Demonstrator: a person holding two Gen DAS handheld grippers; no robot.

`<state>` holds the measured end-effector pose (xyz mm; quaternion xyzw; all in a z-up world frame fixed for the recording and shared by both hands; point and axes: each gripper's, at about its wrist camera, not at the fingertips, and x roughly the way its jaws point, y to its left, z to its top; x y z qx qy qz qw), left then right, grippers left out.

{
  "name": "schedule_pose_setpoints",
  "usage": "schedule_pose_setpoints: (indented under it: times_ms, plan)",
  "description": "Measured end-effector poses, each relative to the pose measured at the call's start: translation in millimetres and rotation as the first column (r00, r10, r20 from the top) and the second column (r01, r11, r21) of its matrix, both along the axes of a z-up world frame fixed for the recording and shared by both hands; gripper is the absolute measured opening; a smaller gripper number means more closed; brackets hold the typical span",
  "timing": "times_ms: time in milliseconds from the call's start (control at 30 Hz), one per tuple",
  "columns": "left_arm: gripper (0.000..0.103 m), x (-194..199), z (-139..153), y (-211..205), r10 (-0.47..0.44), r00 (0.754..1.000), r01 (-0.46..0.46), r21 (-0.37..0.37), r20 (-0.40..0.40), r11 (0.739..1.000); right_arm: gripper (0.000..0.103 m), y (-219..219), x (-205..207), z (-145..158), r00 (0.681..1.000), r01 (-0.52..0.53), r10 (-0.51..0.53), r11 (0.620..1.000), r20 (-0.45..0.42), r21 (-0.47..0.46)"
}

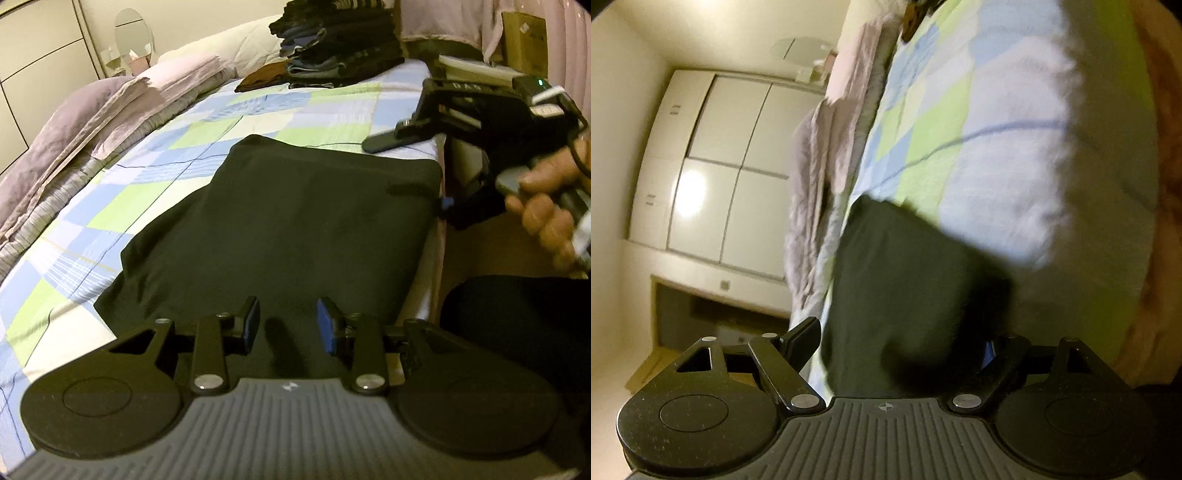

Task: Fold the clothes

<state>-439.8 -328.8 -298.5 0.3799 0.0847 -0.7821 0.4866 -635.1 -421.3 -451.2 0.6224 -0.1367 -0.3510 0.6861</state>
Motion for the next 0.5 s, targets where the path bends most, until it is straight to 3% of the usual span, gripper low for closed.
schedule_pose_setpoints:
  times_ms: [100,133,167,233,367,500]
  plan:
    - [0.031,0,-2,1,0.009,1.000,-0.009,0.002,-0.002,1.000,0.084,1,10,-3,1.000,-0.023,0.023,1.000,-0.006,-0.013]
    - [0.031,0,-2,1,0.012,1.000,-0.012,0.002,-0.002,1.000,0.080,-1,11,-4,1.000,-0.018,0.018,1.000,-0.003,-0.011]
    - [0.031,0,-1,2,0.015,1.000,-0.015,0.001,-0.002,1.000,0.060,-2,9,-6,1.000,-0.009,0.009,1.000,-0.001,0.005]
    - [0.031,0,0,2,0.017,1.000,-0.017,-0.001,-0.005,1.000,0.030,-8,5,-12,1.000,-0.001,0.001,0.998,0.003,0.057]
    - [0.031,-2,4,3,0.032,0.999,-0.032,-0.023,-0.020,0.999,0.023,-15,-4,-1,0.998,-0.054,0.055,0.998,-0.012,0.014]
    - [0.031,4,22,9,0.069,0.997,-0.073,-0.083,-0.045,0.994,0.021,-31,-14,45,0.994,-0.078,0.069,0.991,-0.081,-0.111]
